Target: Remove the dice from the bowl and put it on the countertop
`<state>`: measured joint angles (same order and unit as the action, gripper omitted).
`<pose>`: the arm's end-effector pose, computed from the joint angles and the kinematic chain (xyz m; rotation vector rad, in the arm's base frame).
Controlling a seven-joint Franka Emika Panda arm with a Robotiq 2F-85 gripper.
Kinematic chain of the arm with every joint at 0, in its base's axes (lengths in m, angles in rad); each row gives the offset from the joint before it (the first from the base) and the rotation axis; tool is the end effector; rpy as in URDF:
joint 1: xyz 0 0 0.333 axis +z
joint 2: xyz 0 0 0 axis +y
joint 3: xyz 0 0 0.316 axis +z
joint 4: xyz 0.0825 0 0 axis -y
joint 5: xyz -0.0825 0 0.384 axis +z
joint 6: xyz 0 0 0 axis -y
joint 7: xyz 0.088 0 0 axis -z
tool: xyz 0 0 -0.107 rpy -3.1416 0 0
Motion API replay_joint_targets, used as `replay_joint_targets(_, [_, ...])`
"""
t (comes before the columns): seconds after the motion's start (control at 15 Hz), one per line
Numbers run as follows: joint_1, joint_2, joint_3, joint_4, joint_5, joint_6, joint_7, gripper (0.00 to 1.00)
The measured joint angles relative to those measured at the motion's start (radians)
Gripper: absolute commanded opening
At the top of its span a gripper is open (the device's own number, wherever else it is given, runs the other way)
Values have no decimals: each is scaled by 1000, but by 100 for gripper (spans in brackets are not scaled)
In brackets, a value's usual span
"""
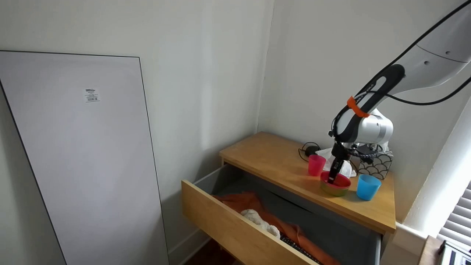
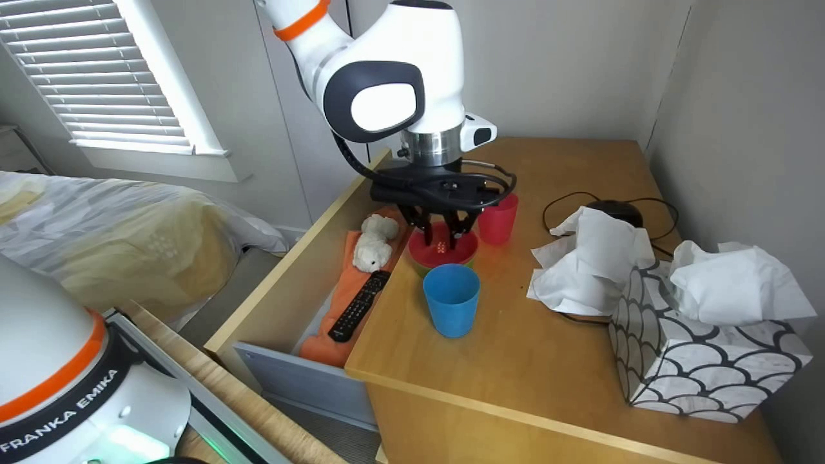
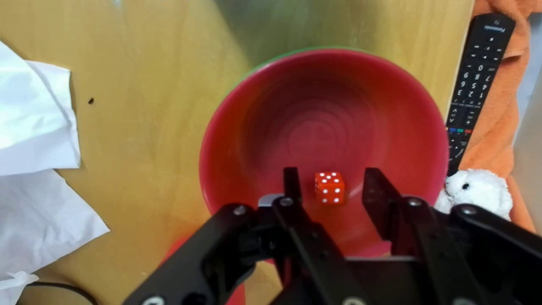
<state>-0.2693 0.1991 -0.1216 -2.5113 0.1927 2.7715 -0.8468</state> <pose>0.4332 -0.1894 0.2112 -3.1034 -0.4398 -0.1289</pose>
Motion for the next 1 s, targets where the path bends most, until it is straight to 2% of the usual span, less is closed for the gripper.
replay_joint_targets(0.2, [-28,20,39,10,48,19,-34,33])
replay_joint_targets(0.6, [-61,56,76,28,70,31,-58,33])
replay_joint_targets(0.67, [-65,62,79,29,70,36,-59,28])
replay_joint_targets(0.73, [-70,69,82,31,70,40,-60,13])
replay_joint_targets(0.8, [-75,75,85,33,70,43,-61,5])
replay_joint_targets(0.87, [-80,81,88,35,70,47,-62,6])
replay_joint_targets(0.93, [-85,85,92,38,70,49,-64,1])
replay_joint_targets(1.0, [-90,85,96,40,70,50,-65,4])
